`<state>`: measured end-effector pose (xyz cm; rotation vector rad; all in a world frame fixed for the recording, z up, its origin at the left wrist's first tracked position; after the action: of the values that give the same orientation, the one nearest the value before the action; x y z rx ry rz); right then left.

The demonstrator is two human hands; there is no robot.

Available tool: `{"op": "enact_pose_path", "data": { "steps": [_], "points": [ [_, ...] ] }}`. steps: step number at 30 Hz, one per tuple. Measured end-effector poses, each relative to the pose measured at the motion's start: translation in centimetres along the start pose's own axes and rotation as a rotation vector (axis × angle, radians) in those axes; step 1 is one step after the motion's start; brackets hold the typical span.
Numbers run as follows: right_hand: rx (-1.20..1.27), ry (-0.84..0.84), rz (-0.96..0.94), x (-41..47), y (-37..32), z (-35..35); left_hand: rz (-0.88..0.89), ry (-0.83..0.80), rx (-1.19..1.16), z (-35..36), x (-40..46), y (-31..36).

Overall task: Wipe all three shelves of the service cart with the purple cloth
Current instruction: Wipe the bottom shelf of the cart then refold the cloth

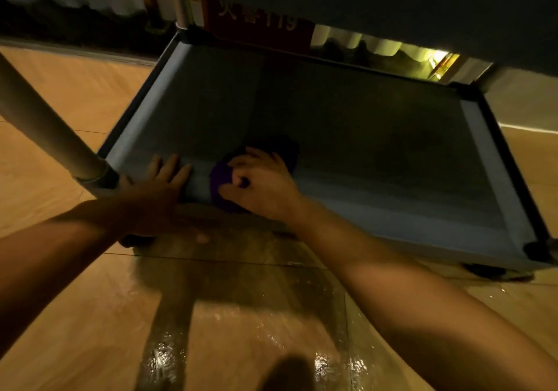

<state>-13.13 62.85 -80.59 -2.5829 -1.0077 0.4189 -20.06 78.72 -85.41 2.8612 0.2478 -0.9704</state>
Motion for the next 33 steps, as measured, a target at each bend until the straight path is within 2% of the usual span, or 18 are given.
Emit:
{"op": "enact_pose_path", "data": {
  "steps": [3,7,8,13,16,23,30,33],
  "points": [
    [-0.147,0.152,0.041,-0.1,0.3,-0.7,-0.035,-0.001,0.005,0.4,0.6,-0.1],
    [-0.152,0.075,0.288,0.1,2.1,0.8,-0.028,-0.012,-0.045,0.3,1.8,-0.8],
    [-0.143,0.068,0.299,0.1,2.2,1.0,-0.022,-0.016,-0.071,0.3,1.9,-0.8],
    [-0.158,0.140,-0.029,2.5,-1.9,0.1,-0.065,0.050,-0.039,1.1,2.0,0.2],
    [-0.238,0.024,-0.008,3.6,-2.0,1.1,-0.075,0.112,-0.003,1.3,1.9,0.1],
    [-0.241,0.083,0.127,-0.9,4.6,-2.1,-0.065,0.128,-0.006,1.2,2.4,0.0],
    [-0.331,0.085,0.449,-9.1,16.3,-6.1,-0.118,0.041,-0.017,0.9,1.5,0.4],
    [-0.330,0.119,0.567,-11.0,19.3,-8.1,-0.052,0.058,-0.028,-0.6,1.1,1.2]
  ]
}}
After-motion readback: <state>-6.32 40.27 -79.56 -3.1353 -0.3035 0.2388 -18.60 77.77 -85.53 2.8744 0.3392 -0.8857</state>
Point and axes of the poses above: each hand's wrist, its own x-axis towards the middle knuckle, its own z-axis out of the palm, y = z × x, the point moved 9 cm from there along x, towards the middle knuckle, and after that the axes turned 4 degrees about -x, right-handed, at the moved point
